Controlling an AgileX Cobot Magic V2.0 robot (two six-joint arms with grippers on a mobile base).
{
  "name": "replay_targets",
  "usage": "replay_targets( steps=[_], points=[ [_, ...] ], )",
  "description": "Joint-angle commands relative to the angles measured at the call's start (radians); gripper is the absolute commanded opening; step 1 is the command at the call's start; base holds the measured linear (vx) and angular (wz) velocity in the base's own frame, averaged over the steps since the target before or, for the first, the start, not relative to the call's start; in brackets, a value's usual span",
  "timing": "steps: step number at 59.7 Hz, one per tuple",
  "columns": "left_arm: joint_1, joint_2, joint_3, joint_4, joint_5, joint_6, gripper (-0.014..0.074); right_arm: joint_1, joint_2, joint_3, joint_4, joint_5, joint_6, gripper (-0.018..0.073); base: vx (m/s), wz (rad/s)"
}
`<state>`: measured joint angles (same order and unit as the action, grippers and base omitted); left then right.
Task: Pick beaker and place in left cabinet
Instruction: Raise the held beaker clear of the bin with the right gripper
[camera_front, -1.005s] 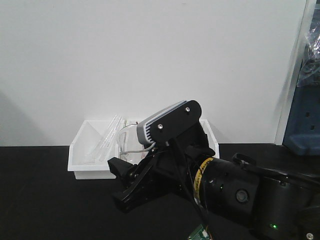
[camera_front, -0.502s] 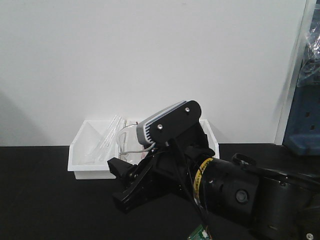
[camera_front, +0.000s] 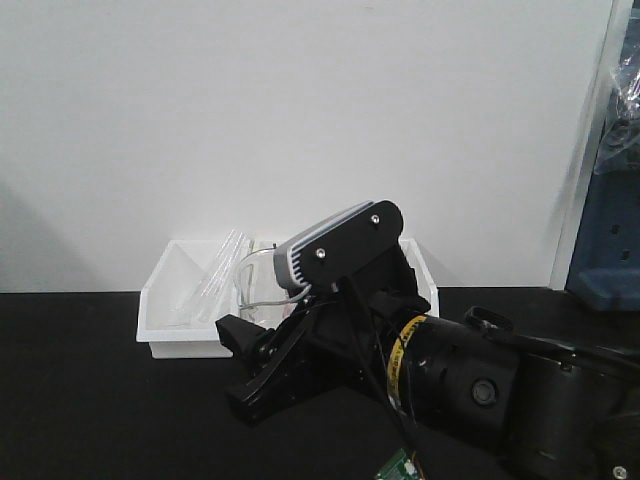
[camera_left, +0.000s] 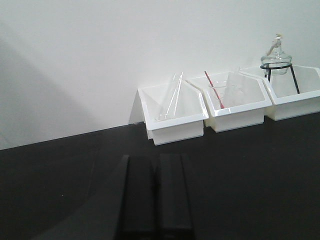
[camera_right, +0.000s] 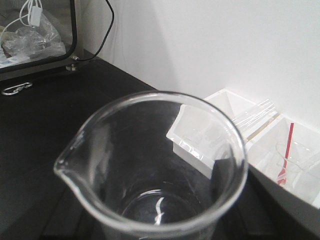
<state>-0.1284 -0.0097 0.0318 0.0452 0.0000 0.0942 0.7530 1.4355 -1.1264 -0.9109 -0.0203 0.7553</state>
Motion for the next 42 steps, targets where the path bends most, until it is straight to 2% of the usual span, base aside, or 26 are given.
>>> replay_targets(
  steps=[1, 42],
  points=[
    [-0.001, -0.019, 0.016, -0.003, -0.075, -0.003, 0.0001, -0.003, -0.038, -0.038, 0.002, -0.046, 0.002, -0.0001, 0.0, 0.02],
    [-0.001, -0.019, 0.016, -0.003, -0.075, -0.003, 0.0001, -0.003, -0.038, -0.038, 0.002, -0.046, 0.002, -0.0001, -0.07, 0.06]
  ],
)
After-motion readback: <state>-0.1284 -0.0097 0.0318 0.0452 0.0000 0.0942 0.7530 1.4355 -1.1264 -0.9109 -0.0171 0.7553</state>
